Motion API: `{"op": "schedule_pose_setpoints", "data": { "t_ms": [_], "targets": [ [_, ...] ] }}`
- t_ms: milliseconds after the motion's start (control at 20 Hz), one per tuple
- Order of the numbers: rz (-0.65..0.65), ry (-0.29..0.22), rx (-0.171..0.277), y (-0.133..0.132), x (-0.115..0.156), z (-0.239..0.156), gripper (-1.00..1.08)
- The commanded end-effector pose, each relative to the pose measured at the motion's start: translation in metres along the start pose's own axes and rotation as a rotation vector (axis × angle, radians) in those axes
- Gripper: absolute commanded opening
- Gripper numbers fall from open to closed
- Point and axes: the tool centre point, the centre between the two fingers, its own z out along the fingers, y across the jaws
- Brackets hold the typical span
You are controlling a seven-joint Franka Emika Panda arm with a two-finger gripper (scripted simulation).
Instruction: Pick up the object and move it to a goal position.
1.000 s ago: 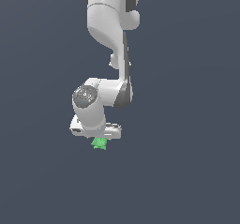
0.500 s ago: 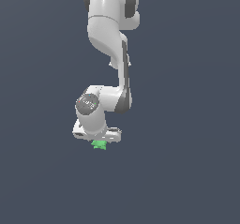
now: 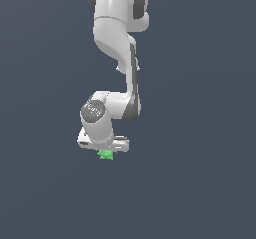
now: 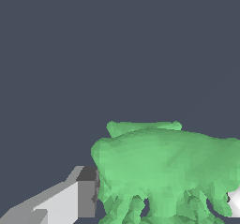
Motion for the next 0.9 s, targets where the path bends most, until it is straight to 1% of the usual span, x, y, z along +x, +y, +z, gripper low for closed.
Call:
{"op": "schedule_pose_setpoints", "data": {
  "t_ms": [0, 450, 850],
  "targets": [
    [0.0, 0.0, 0.0, 0.0, 0.0, 0.0, -1.0],
    [0.0, 0.0, 0.0, -0.006, -0.008, -0.016, -1.0],
    [0.0, 0.0, 0.0, -0.022, -0.029, -0.057, -1.0]
  ]
}}
